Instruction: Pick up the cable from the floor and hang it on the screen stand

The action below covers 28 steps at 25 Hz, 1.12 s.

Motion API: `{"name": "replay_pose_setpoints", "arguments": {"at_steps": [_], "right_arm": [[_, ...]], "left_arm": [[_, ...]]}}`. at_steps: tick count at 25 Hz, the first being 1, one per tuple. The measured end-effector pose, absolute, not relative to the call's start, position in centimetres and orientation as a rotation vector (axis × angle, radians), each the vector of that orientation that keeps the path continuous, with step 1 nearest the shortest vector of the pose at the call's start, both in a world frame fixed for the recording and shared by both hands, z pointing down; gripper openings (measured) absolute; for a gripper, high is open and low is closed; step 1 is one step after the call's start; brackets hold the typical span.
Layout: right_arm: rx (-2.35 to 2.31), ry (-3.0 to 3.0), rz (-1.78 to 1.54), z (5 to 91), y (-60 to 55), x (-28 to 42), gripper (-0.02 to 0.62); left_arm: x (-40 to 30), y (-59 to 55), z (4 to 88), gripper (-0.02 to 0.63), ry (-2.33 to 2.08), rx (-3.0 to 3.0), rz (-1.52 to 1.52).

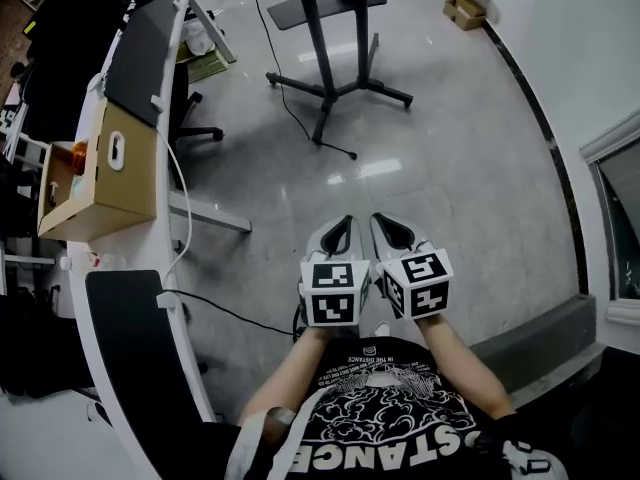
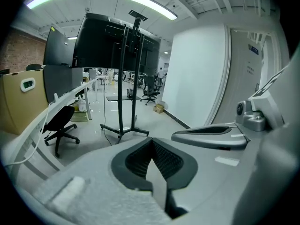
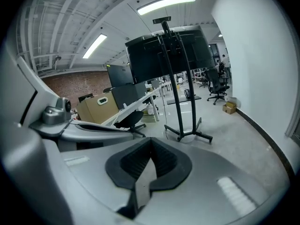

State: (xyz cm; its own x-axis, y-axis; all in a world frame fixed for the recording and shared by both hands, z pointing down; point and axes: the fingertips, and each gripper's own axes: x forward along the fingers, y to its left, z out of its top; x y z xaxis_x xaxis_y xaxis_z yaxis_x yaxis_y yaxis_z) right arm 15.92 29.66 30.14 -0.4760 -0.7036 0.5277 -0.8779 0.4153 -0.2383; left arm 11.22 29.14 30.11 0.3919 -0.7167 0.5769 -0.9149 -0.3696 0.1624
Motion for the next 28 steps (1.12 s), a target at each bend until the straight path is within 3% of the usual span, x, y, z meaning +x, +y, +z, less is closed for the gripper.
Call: {"name": "replay_pose_setpoints", "arguments": {"at_steps": [17,28], "right_arm": [[1.137,-2.201,0.668,35.9,13.0,7.4,0.003],[0.901,-2.175,0.589,45.3,4.3,4.2,0.003]], "left_arm": [[2.1,11.9,35.4,-0.009,-1.371,2.073,0.516],[-0.7,3.7,44.3,-0.006,-1.377,2.003,0.403]]}}
